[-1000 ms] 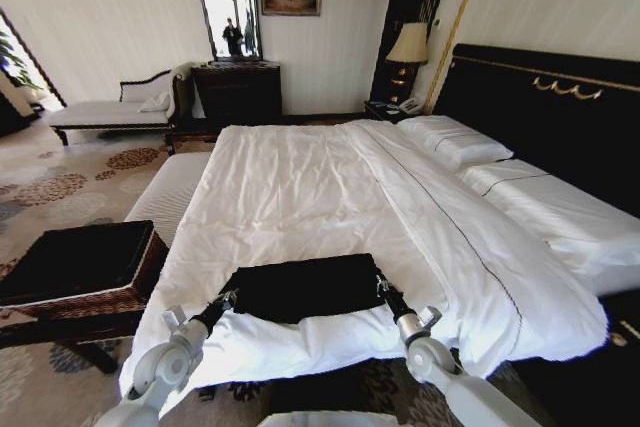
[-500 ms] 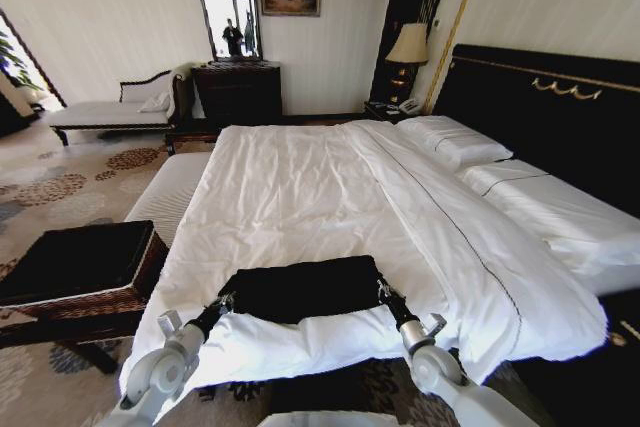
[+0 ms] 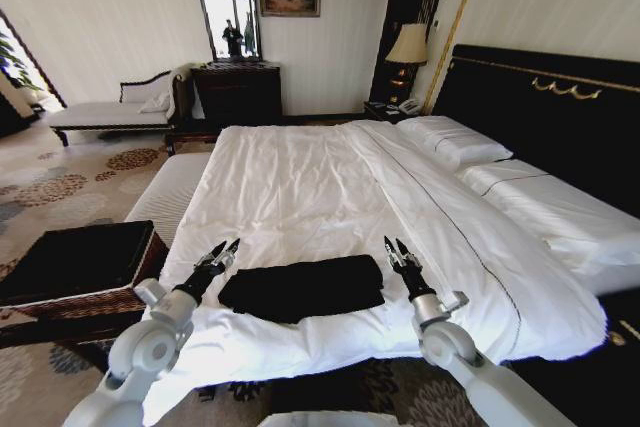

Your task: Fold the clothes on the bed and place them into the basket.

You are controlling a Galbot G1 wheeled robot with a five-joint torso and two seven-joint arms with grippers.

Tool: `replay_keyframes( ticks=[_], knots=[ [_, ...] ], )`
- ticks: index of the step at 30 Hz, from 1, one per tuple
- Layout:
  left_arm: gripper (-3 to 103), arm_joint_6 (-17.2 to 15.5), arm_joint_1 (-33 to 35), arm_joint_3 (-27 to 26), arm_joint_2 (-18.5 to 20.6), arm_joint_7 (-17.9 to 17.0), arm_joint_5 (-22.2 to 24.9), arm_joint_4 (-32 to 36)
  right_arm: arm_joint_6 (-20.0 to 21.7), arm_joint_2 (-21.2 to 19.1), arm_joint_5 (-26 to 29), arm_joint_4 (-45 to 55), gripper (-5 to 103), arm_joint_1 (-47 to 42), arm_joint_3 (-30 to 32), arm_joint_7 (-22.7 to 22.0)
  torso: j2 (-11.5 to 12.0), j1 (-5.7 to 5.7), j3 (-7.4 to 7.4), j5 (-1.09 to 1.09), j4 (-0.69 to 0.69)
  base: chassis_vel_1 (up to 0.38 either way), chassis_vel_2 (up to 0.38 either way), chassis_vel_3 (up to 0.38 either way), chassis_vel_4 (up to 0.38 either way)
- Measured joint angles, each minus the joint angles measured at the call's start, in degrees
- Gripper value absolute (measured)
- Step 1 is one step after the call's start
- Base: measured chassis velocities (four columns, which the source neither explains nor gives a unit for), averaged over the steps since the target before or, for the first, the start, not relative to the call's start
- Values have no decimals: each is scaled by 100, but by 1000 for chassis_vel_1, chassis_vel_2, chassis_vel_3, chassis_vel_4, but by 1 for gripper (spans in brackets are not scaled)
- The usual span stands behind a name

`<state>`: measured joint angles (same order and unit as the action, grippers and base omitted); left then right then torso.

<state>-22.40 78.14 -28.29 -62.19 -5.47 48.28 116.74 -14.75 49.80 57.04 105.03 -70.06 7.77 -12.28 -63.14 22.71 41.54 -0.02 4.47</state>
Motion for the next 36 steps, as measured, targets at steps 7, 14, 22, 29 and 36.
replay_keyframes(
  ticks=[7,14,22,29,36],
  knots=[
    [93,-143,230,574,-92,-117,-996,-360,679,144,-494,-434,86,251,-631,-503,0,0,0,3,-2,0,0,0,0],
    [100,-1,1033,451,26,-112,-1749,-376,1303,54,-865,-306,100,-251,-689,-1211,-1,-3,-2,2,-2,0,0,0,0],
    [100,63,1429,239,14,-113,-1960,-211,1844,-243,-977,270,100,-760,-527,-1913,-1,-2,-2,3,-1,0,0,0,0],
    [100,132,1606,-376,147,-119,-1757,-19,1582,-526,-850,765,100,-1216,66,-2037,-2,-3,-2,1,-1,0,0,0,0],
    [100,82,985,-1773,18,-246,-420,-338,624,-291,-101,388,100,-1069,313,-1085,-1,-2,-1,3,0,0,0,0,0]
  ],
)
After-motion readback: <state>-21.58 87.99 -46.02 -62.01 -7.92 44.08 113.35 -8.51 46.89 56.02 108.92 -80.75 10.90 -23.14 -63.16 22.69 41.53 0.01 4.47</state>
